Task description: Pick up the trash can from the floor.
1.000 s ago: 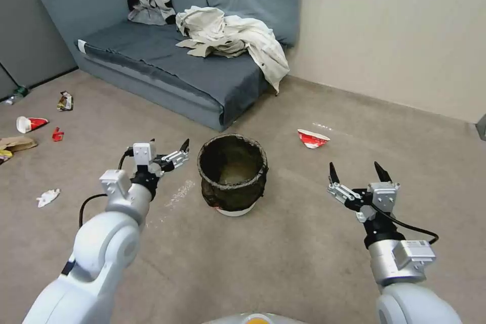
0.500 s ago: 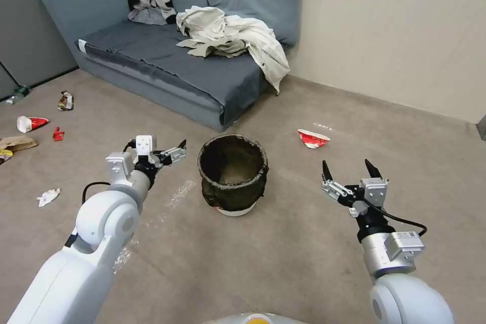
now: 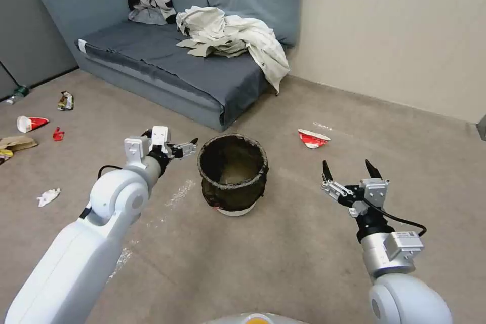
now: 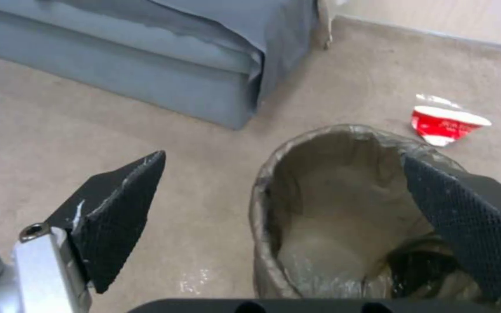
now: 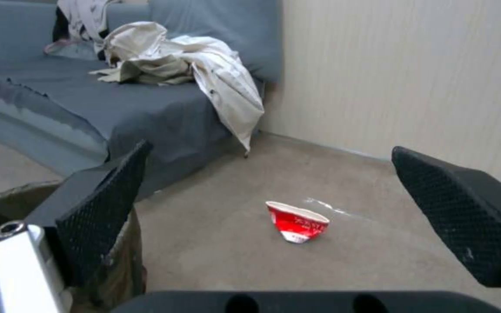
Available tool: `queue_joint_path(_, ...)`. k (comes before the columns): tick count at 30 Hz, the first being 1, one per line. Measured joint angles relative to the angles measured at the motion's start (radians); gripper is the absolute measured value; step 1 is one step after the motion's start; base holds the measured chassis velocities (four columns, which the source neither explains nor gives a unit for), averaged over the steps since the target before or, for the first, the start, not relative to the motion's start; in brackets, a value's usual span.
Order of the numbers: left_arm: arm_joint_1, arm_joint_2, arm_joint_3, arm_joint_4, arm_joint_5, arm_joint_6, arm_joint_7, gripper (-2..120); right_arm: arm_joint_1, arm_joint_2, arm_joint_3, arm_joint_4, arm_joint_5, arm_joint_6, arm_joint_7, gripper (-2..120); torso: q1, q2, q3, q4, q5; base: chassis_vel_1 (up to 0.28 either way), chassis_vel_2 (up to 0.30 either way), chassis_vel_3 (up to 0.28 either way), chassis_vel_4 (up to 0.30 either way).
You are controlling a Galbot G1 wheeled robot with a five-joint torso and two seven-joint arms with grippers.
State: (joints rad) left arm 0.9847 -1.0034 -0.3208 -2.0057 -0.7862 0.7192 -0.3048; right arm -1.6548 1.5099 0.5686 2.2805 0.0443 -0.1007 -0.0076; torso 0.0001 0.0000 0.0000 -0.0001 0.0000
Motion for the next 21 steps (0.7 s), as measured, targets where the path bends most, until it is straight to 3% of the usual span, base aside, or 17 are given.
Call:
queue_joint_path(8,-0.062,-0.018,0.059,0.042,0.001,0.019,-0.021,100,-0.003,0.002,0.003,0.0,0.0,0.0,0.007,100,0.0,0.0,0.0,0.0,0.0001,0.0,0.0,0.0,0.0)
queue_joint_path(21,-0.169,-0.085,0.178,0.187,0.006,0.019,-0.123,100,-0.011,0.01,0.008,0.001,0.003,0.005,0.011,100,0.0,0.0,0.0,0.0,0.0002,0.0,0.0,0.0,0.0)
